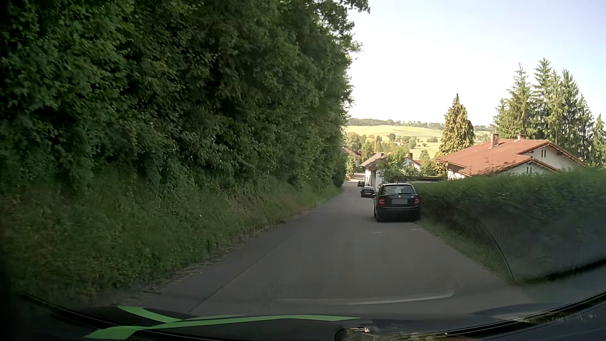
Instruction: Follow the waypoints while adhering to traffic rules and regulations
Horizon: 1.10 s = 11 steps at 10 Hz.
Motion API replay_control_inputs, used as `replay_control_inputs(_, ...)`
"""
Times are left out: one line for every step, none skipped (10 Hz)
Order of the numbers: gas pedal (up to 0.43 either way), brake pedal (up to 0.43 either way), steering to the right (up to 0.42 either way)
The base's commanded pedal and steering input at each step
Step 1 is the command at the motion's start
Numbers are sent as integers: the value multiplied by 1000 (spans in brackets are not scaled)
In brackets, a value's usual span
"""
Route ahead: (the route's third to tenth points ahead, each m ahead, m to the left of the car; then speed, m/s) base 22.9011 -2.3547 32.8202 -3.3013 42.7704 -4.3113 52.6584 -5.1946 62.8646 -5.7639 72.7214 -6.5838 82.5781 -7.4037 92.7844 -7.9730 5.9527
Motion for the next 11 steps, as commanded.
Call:
replay_control_inputs(0, 152, -16)
replay_control_inputs(0, 152, -14)
replay_control_inputs(0, 152, -11)
replay_control_inputs(0, 152, -11)
replay_control_inputs(0, 146, -9)
replay_control_inputs(0, 134, -4)
replay_control_inputs(0, 128, -1)
replay_control_inputs(0, 122, 1)
replay_control_inputs(0, 122, 1)
replay_control_inputs(0, 98, 1)
replay_control_inputs(0, 91, 2)
